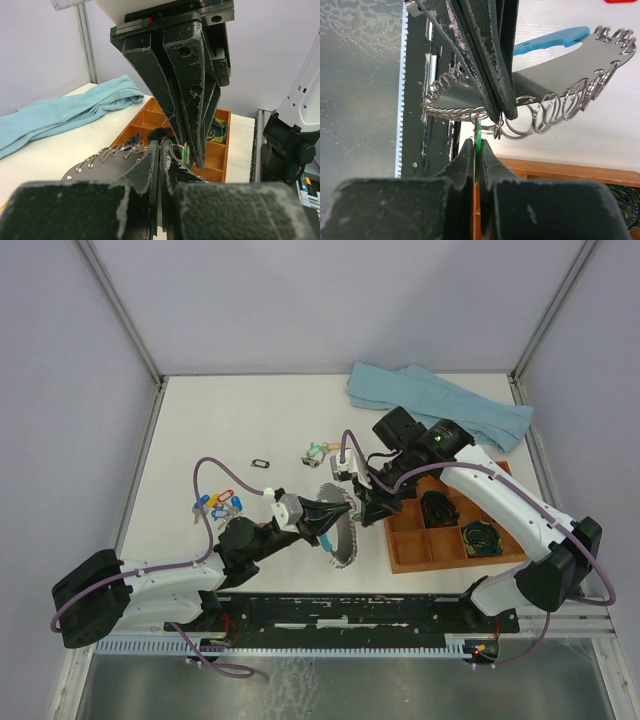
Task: Remove the keys from the keyring
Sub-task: Remove the key from the keyring.
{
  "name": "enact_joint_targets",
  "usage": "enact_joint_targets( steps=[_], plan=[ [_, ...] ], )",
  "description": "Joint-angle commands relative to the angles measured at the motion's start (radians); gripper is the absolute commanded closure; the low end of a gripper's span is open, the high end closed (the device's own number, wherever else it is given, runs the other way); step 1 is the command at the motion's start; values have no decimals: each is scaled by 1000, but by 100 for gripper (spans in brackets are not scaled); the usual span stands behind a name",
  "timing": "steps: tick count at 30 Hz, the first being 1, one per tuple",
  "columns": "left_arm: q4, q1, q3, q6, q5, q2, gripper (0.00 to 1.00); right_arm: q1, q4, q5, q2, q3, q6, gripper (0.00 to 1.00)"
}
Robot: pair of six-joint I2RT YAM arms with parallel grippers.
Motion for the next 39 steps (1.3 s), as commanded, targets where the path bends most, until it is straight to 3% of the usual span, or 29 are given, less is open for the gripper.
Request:
enact_joint_targets(
  steps=[1, 9, 24, 39],
  plan=[
    [185, 3, 15, -5, -30, -7, 97, 7, -43, -85, 12, 25, -5, 99],
    [183, 2, 2, -7, -28, -18, 97, -85, -26, -87, -35, 22, 20, 99],
    [223, 2, 9, -33, -83, 50, 97, -36, -37, -99, -28, 5, 5, 99],
    [317, 3, -28, -8, -1, 44, 97, -56, -34, -194, 19, 8, 35, 99]
  ],
)
